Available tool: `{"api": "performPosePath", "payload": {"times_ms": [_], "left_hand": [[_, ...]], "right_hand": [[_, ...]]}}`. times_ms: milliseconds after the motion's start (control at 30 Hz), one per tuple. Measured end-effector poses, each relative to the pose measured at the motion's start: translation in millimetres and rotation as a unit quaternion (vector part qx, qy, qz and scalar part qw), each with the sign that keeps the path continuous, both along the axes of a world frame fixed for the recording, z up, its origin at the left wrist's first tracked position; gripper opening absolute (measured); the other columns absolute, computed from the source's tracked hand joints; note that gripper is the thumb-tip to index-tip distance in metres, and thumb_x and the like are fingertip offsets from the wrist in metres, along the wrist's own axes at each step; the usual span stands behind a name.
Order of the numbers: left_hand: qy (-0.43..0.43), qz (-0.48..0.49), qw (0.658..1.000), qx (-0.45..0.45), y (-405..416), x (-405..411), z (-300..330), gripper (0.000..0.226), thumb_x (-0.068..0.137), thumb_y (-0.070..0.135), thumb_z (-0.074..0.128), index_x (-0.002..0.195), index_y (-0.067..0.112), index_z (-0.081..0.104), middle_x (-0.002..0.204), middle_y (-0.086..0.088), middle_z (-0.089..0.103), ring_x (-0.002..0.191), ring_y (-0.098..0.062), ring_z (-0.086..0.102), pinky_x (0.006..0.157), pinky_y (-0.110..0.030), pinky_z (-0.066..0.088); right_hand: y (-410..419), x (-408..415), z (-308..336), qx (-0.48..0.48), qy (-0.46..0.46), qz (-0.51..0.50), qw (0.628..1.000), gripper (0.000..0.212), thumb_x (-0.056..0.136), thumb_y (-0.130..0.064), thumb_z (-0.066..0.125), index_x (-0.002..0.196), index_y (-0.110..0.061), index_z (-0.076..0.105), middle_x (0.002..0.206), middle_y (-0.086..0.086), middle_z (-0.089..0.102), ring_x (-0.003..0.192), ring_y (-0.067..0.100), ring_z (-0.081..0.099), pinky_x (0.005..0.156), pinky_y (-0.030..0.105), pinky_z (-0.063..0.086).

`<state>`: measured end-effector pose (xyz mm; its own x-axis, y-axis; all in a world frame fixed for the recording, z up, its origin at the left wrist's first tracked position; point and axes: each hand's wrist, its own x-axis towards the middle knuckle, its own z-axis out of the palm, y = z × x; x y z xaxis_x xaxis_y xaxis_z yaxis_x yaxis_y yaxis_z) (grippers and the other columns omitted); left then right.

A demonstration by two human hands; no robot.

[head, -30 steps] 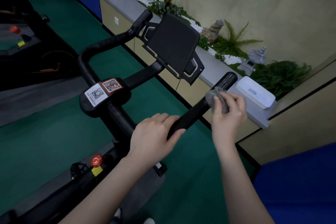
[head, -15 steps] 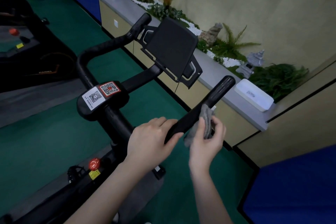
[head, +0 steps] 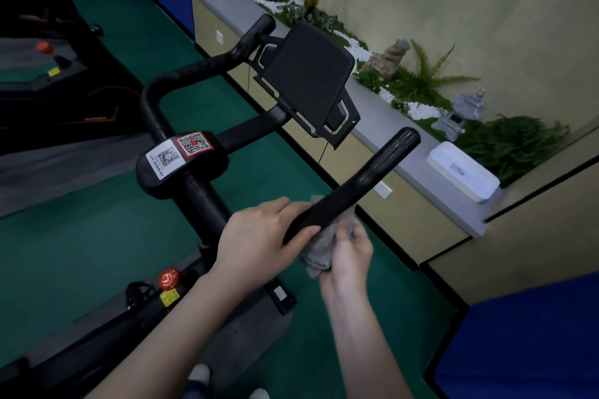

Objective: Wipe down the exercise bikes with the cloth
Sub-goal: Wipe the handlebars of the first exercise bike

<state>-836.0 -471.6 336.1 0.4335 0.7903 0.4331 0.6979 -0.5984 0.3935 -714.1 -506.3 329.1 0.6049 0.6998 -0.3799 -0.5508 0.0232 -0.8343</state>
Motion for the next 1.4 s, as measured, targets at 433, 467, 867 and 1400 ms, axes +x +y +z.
{"api": "performPosePath", "payload": {"times_ms": [433,467,867,1400], "left_hand": [[0.015,0.018,0.999,-0.031,-1,0,3,0.047,0.087,0.065,0.034,0.115,0.038,0.061,0.093,0.017,0.065,0.081,-0.008,0.067,0.054,-0.025,0.047],[0.014,0.018,0.999,-0.035,-1,0,3,0.048,0.087,0.066,0.034,0.115,0.038,0.061,0.095,0.017,0.066,0.082,-0.009,0.067,0.055,-0.027,0.049],[0.019,0.017,0.993,-0.117,1,-1,9,0.059,0.078,0.075,0.028,0.117,0.043,0.057,0.11,0.022,0.064,0.099,-0.005,0.063,0.071,-0.03,0.053],[-0.023,-0.053,0.975,-0.216,25,42,24,0.045,0.085,0.048,0.061,0.124,0.027,0.055,0.113,0.007,0.061,0.103,-0.017,0.059,0.084,-0.04,0.051]], "right_hand": [[-3,23,-3,0.008,0.04,0.18,0.983,0.028,0.098,0.005,0.036,0.11,-0.005,0.059,0.114,0.02,0.064,0.101,0.025,0.063,0.091,0.037,0.05],[0,25,-2,0.011,0.039,0.18,0.983,0.029,0.097,0.007,0.035,0.109,-0.005,0.059,0.113,0.019,0.064,0.098,0.024,0.064,0.089,0.035,0.051],[2,30,-2,0.025,0.084,0.167,0.982,0.033,0.096,0.009,0.033,0.11,-0.007,0.058,0.108,0.014,0.066,0.09,0.019,0.066,0.087,0.036,0.05],[16,26,6,0.025,-0.232,-0.145,0.962,0.012,0.081,-0.021,0.072,0.09,-0.028,0.07,0.103,0.014,0.068,0.097,0.023,0.067,0.089,0.042,0.054]]}}
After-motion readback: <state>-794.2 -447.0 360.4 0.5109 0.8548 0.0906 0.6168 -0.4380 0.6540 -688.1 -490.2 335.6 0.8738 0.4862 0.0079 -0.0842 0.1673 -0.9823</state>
